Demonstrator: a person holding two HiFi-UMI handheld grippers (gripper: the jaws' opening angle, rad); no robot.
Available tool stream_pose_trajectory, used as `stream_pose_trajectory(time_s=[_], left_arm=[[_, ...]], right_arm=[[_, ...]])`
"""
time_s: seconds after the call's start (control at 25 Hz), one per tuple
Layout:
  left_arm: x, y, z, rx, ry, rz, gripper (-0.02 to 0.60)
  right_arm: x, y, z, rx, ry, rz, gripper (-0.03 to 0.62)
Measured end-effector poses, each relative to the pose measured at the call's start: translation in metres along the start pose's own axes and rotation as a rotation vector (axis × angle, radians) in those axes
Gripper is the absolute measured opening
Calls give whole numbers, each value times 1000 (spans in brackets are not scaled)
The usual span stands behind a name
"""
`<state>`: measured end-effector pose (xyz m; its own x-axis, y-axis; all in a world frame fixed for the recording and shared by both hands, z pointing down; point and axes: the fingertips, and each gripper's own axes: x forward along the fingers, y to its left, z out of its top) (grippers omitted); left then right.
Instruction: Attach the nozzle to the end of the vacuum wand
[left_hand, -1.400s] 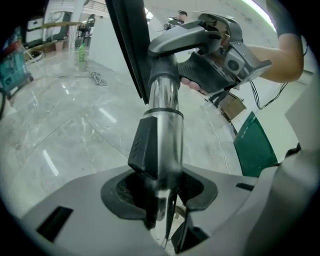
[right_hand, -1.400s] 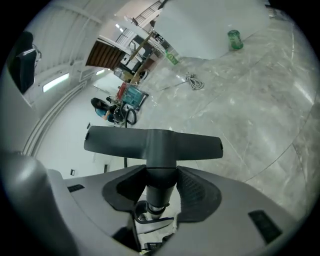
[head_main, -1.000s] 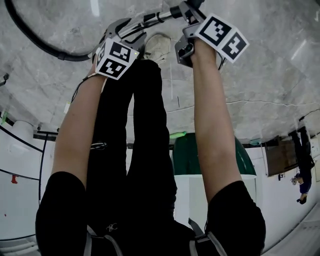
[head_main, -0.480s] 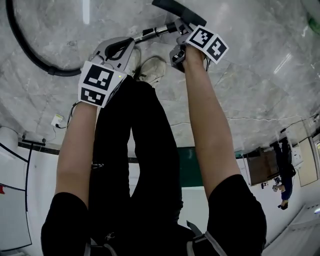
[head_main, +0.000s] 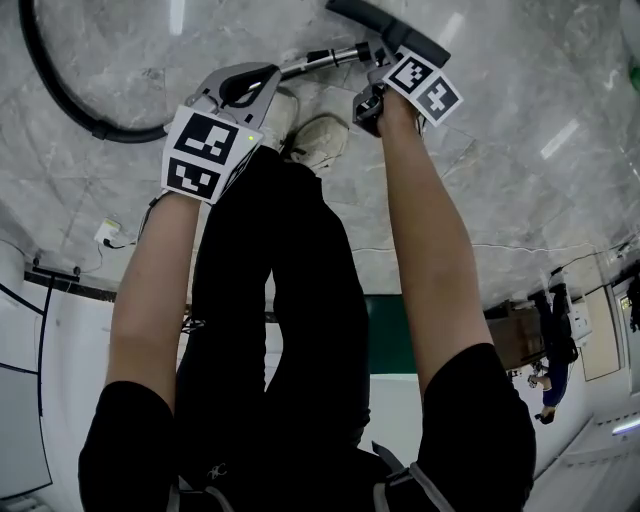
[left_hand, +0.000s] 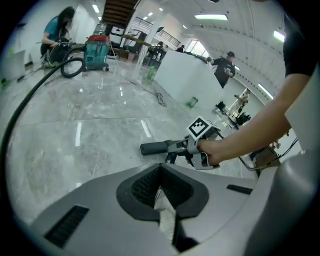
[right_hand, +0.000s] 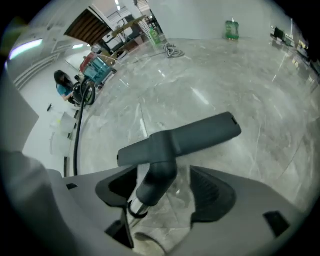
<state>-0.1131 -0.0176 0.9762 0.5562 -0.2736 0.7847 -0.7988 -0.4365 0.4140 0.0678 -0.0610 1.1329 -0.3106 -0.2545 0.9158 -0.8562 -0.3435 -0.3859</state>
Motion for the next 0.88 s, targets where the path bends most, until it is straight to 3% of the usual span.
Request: stream_pose_trajectory(time_s=[0.04, 0.08, 0.2, 0.24, 0.28, 0.4, 0.56, 0.72, 0.88], left_arm=[[-3, -2, 1, 28, 10, 20, 11], [-8, -4, 3, 47, 17, 39, 11], [-29, -11, 18, 56, 15, 108, 9], [-36, -14, 26, 51, 10, 122, 9], [-45, -18, 34, 43, 2, 130, 9], [-77, -35, 67, 34, -27, 153, 9], [-139, -82, 143, 111, -110, 171, 9], [-211, -130, 234, 162, -223, 186, 9], [-278, -221, 292, 207, -258, 115, 9]], right_arm=[[-4, 3, -4, 6, 16, 4, 361], [-12, 8, -9, 14, 34, 19, 385], [-64, 35, -15, -41, 46, 74, 352], [-87, 43, -16, -102, 34, 59, 120], [-111, 53, -16, -180, 17, 33, 12], [-180, 95, -10, -386, -65, 32, 12], [-323, 169, 33, -634, -338, 21, 12], [-460, 216, 78, -737, -614, -55, 12], [-590, 230, 92, -731, -714, -110, 12]])
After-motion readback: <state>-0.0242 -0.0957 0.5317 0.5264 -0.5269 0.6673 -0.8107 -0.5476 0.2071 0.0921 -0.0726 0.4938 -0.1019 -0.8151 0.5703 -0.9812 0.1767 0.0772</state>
